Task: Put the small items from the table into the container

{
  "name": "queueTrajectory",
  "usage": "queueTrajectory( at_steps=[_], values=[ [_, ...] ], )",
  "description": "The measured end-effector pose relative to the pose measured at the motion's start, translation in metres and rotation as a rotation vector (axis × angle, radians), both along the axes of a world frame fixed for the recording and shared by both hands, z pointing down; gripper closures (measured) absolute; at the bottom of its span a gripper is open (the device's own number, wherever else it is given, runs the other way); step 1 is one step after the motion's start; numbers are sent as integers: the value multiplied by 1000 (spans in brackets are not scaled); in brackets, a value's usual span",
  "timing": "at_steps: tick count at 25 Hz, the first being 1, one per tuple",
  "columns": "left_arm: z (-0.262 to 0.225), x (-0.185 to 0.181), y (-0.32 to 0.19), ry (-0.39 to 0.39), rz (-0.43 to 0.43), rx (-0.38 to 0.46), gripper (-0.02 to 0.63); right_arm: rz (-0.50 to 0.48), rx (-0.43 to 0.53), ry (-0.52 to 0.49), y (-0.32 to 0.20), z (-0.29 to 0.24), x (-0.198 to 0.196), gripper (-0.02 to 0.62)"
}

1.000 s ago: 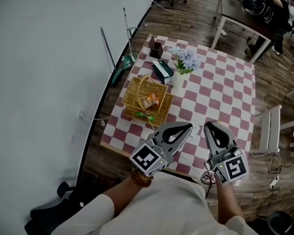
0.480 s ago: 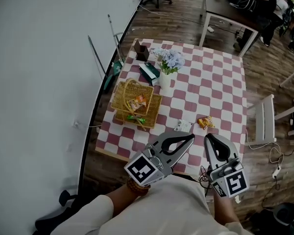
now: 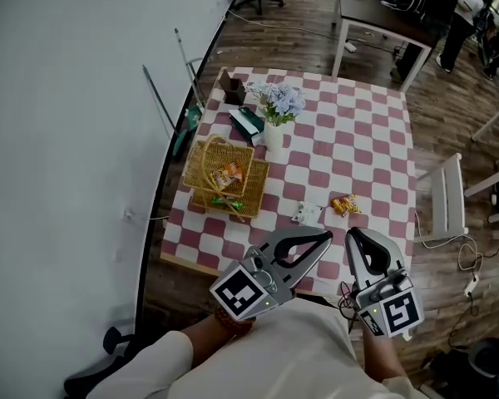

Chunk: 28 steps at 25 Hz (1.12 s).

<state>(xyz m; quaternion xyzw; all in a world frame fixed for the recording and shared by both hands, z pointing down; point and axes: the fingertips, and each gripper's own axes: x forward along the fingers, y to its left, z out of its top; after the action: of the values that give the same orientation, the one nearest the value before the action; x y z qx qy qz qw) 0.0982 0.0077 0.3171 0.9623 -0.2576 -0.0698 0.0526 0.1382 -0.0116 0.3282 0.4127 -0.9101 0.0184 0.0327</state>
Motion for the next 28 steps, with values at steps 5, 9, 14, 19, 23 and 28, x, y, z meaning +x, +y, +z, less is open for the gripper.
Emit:
queueTrajectory(
  at_steps=[5, 9, 14, 19, 23, 28],
  values=[
    [2, 0, -2, -7, 6, -3, 597, -6, -10, -7, -3, 1, -2, 563],
    [5, -3, -7, -6, -9, -13, 595, -12, -11, 0, -5, 2, -4, 563],
    [14, -8, -15, -13, -30, -38, 594, -17, -19, 17, -11, 12, -7, 563],
    [27, -13, -22, -37, -48, -52, 593, -28, -42, 52, -17, 31, -11, 561],
    [42, -18, -29, -50, -62, -75, 592, -44, -64, 90, -22, 51, -18, 561],
    [63, -21, -36, -59, -70, -62, 592, -62, -115, 151, -30, 92, -23, 561]
  ],
)
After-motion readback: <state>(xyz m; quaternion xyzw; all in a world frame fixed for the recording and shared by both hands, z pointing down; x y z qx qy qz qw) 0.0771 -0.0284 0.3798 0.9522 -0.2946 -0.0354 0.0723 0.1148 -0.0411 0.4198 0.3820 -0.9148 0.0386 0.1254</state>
